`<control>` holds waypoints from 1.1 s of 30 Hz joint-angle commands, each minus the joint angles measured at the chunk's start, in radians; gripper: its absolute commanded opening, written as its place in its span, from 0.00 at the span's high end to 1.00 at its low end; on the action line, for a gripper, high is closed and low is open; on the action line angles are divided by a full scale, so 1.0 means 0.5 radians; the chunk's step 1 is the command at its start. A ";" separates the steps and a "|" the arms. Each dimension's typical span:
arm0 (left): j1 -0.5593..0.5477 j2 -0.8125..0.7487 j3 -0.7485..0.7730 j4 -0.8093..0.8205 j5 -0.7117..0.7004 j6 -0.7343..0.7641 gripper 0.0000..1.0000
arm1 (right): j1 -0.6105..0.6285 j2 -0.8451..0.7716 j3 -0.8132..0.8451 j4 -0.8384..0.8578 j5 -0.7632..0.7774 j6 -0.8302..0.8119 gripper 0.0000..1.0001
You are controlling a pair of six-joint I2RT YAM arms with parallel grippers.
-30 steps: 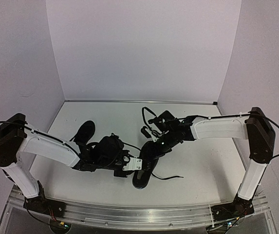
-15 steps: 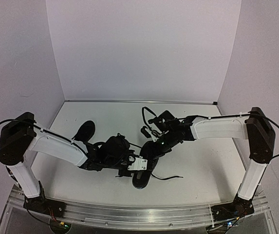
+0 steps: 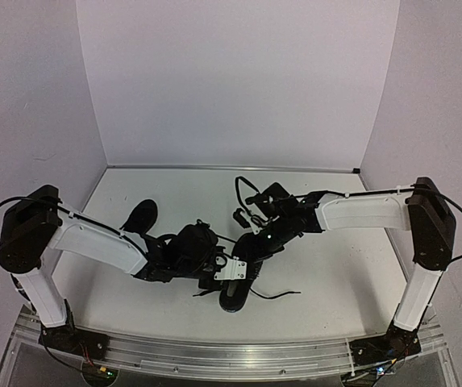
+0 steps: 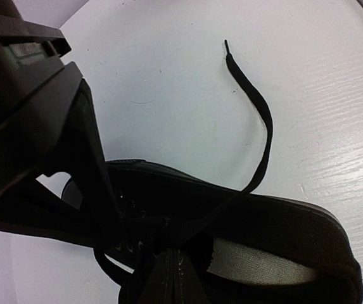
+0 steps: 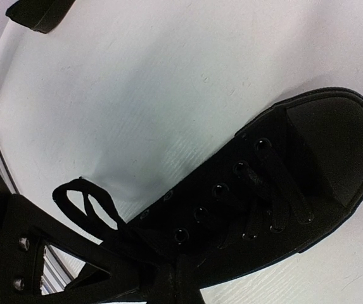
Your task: Tie the shoes
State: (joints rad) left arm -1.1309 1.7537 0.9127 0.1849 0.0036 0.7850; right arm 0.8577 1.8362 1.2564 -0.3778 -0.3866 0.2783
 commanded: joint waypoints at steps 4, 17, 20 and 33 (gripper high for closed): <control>-0.001 -0.176 -0.043 0.158 -0.032 -0.152 1.00 | -0.015 -0.073 -0.022 0.063 -0.006 0.018 1.00; 0.106 -0.016 -0.048 0.324 0.046 -0.412 1.00 | -0.025 -0.134 -0.058 0.084 0.011 0.072 1.00; 0.114 0.017 -0.059 0.361 0.074 -0.423 1.00 | -0.028 -0.141 -0.061 0.086 0.015 0.081 1.00; 0.120 0.135 -0.088 0.510 0.064 -0.534 1.00 | -0.029 -0.151 -0.073 0.125 -0.054 0.107 1.00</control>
State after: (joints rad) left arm -1.0760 1.7903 0.8635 0.3650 0.0488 0.5640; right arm 0.8467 1.8099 1.2272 -0.3513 -0.3909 0.3232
